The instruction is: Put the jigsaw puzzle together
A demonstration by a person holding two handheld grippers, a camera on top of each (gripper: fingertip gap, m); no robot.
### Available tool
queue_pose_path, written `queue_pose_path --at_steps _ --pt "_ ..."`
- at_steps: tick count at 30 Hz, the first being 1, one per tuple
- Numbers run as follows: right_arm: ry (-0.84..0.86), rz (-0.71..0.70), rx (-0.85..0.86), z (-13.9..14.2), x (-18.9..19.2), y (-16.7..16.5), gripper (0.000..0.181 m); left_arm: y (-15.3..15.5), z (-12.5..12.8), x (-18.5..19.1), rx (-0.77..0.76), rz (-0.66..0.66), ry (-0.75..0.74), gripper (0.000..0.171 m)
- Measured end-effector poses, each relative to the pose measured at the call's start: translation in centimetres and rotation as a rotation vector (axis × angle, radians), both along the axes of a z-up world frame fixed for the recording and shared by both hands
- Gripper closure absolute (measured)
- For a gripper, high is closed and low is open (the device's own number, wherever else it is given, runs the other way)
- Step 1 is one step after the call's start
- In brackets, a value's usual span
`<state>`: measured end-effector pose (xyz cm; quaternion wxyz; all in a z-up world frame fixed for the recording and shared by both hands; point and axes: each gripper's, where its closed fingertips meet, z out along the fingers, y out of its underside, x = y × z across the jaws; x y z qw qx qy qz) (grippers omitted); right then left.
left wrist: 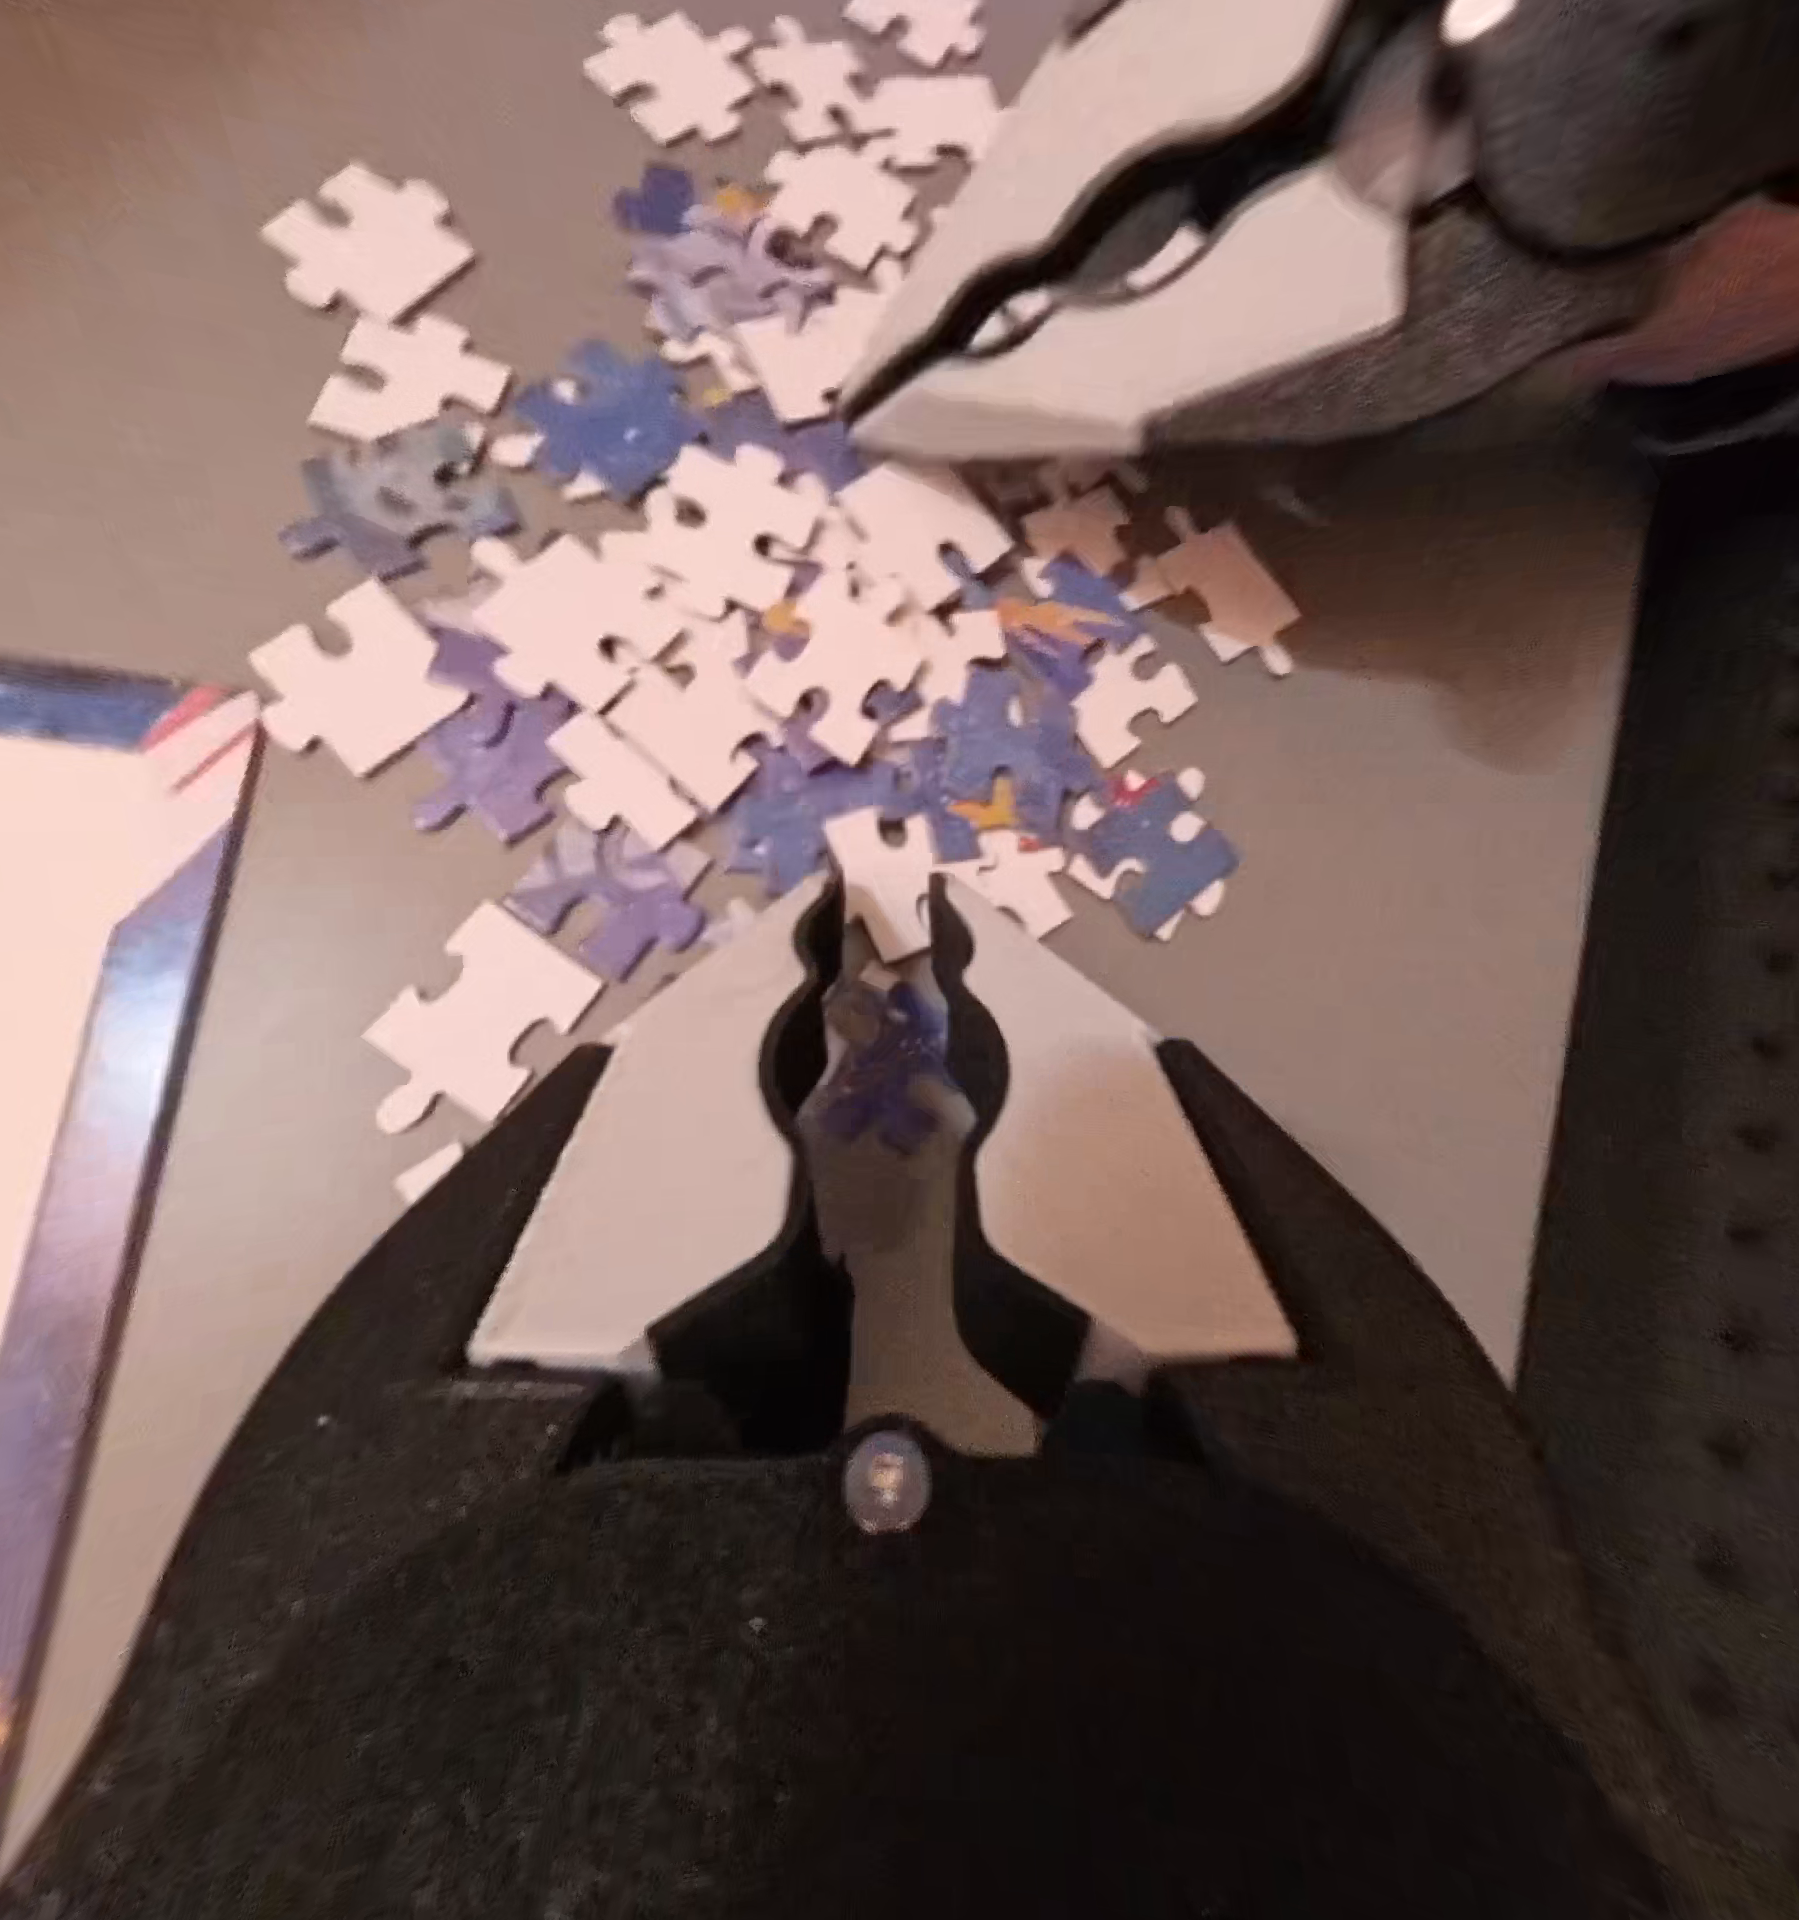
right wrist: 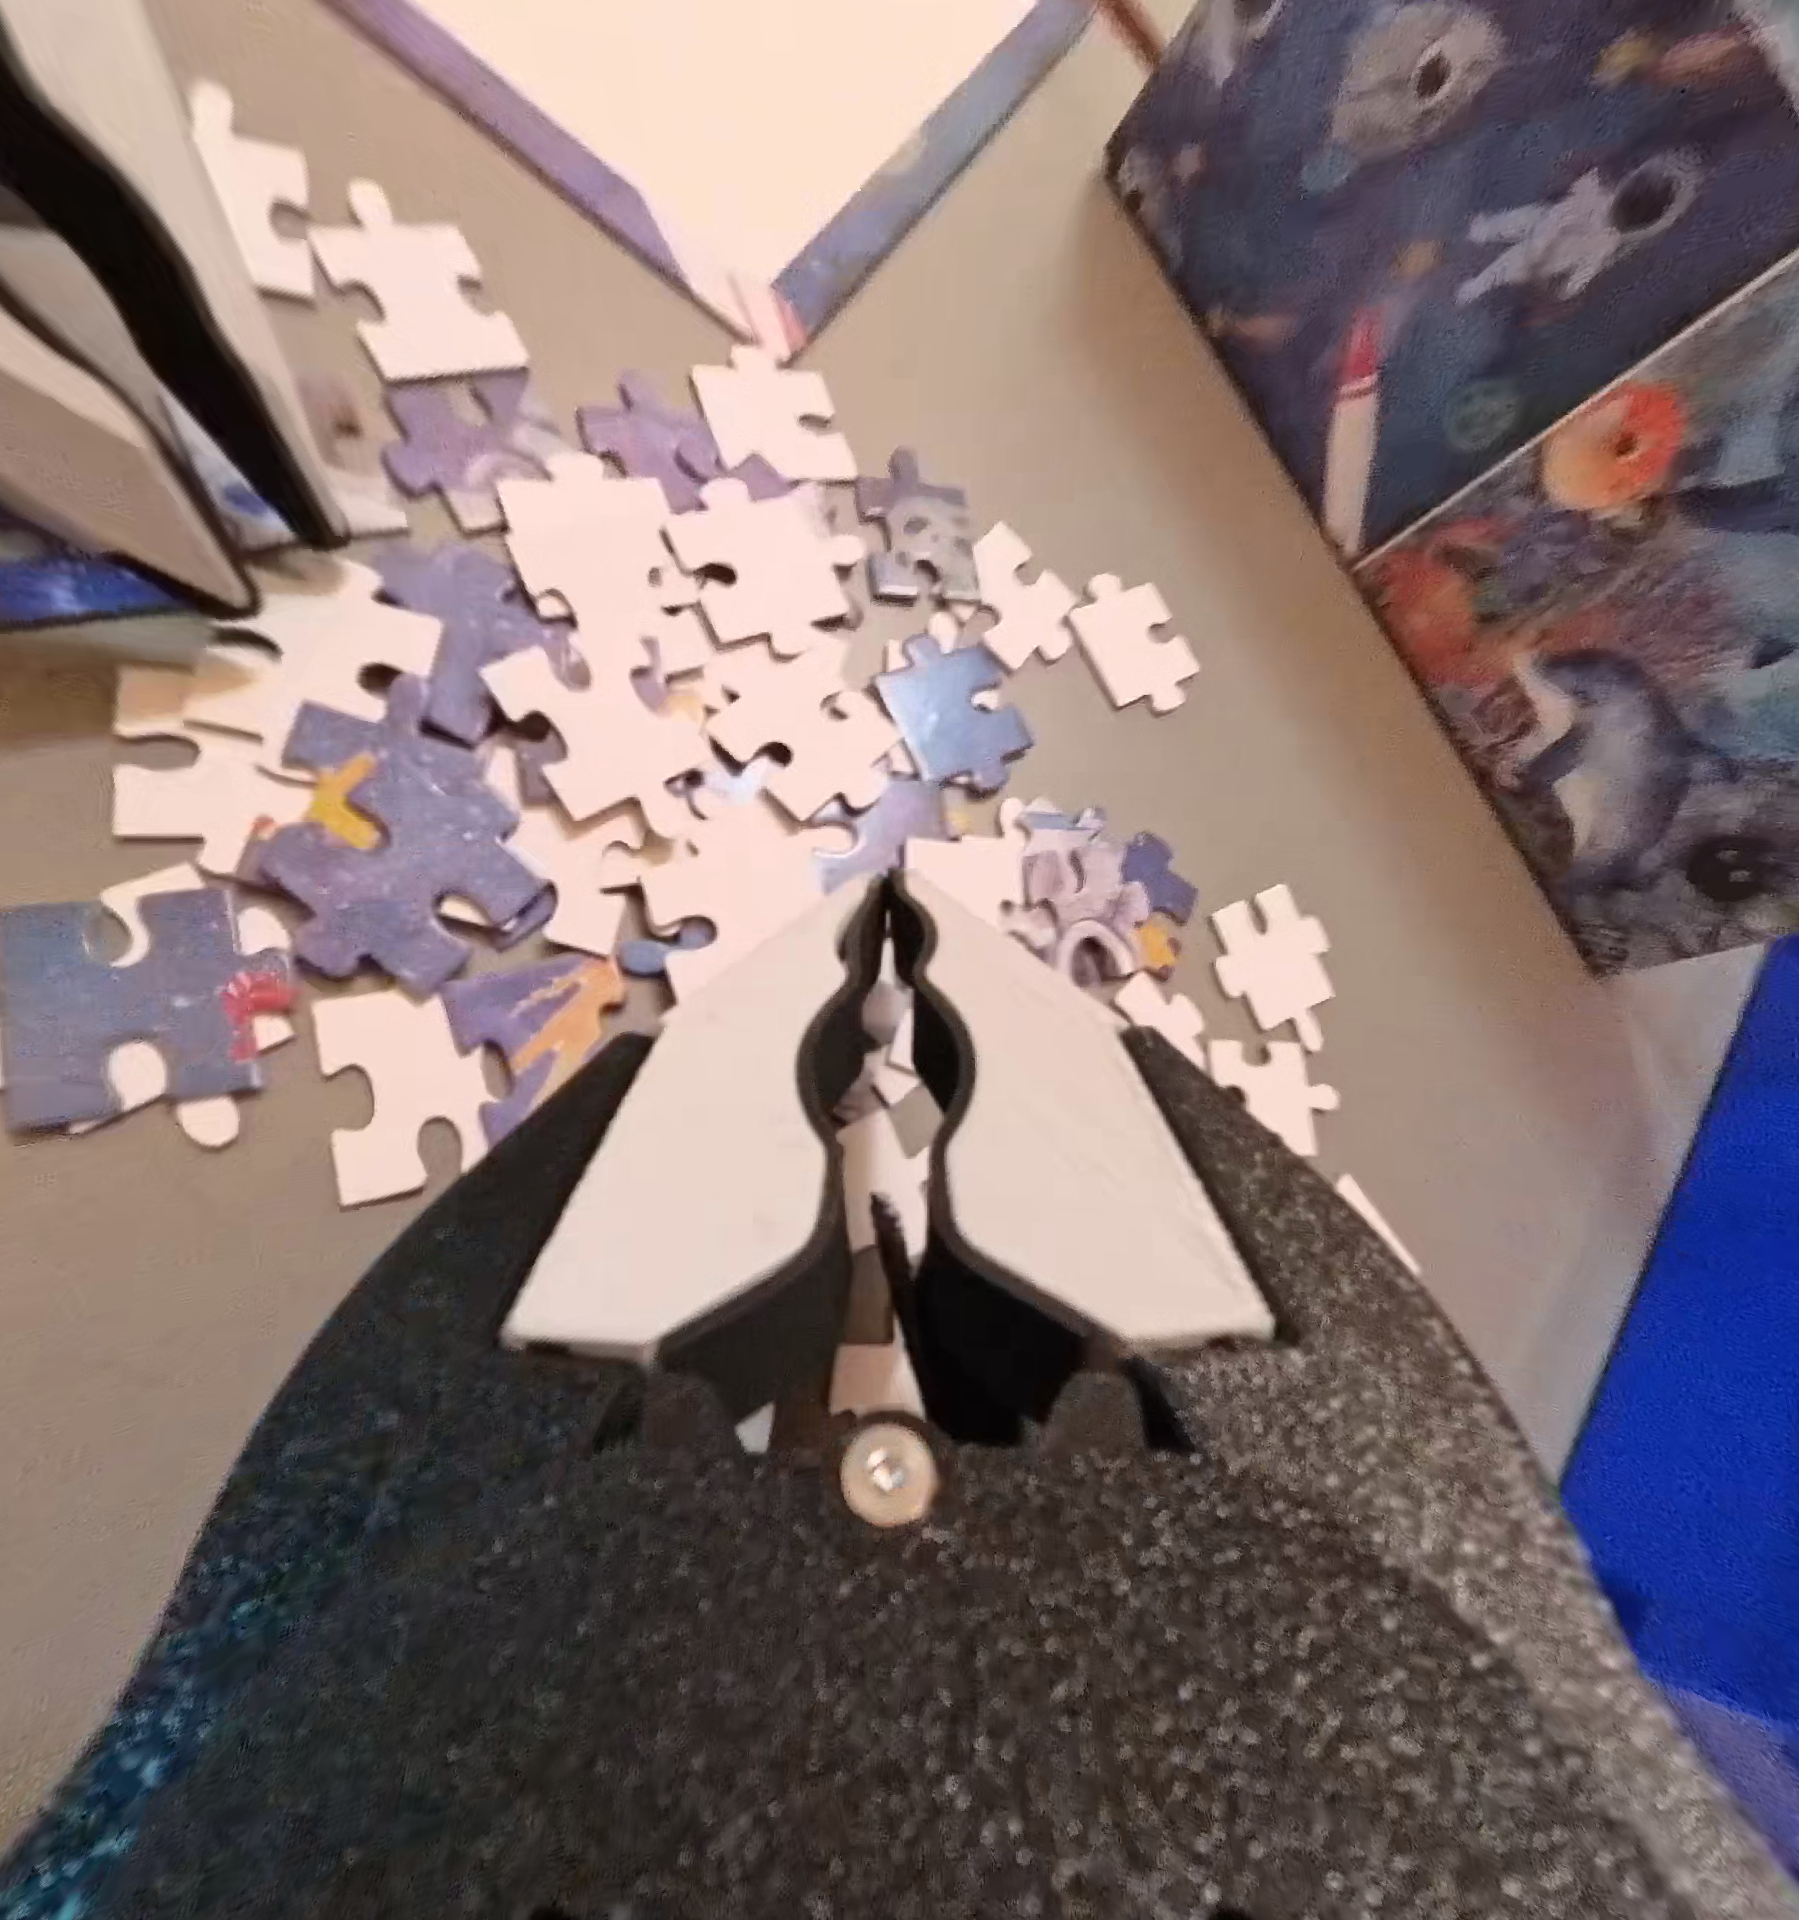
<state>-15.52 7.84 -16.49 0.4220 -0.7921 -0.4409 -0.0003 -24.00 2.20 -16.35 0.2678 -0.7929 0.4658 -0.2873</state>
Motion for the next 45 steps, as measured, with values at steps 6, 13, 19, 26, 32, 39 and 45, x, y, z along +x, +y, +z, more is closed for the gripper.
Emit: queue_pose_path --at_steps 6,13,19,26,32,39,45 --pt "0.193 0.267 -0.233 0.4 -4.7 -5.0 0.181 7.0 3.5 -0.1 0.165 0.129 0.072 0.152" --pt "0.217 -0.145 -0.078 1.9 7.7 1.7 0.133 8.1 -1.0 0.6 0.092 0.165 0.058 0.125" --pt "0.361 -0.261 -0.31 -0.9 8.8 3.4 0.083 3.2 -0.4 5.5 -0.007 -0.018 -0.064 0.118" --pt "0.342 0.094 -0.394 -0.8 0.4 -1.3 0.078 4.7 -0.2 4.3 0.055 0.005 -0.07 0.108" --pt "0.461 0.308 -0.306 3.9 -1.8 -3.4 0.115 5.2 -0.1 3.9 0.168 -0.009 0.034 0.109" --pt "0.333 -0.04 -0.219 1.9 5.0 5.9 0.1 12.6 2.5 2.5 0.194 0.131 -0.008 0.099" --pt "0.359 0.032 -0.368 -0.8 2.8 4.7 0.111 12.2 -0.3 4.6 -0.009 0.122 -0.085 0.087"
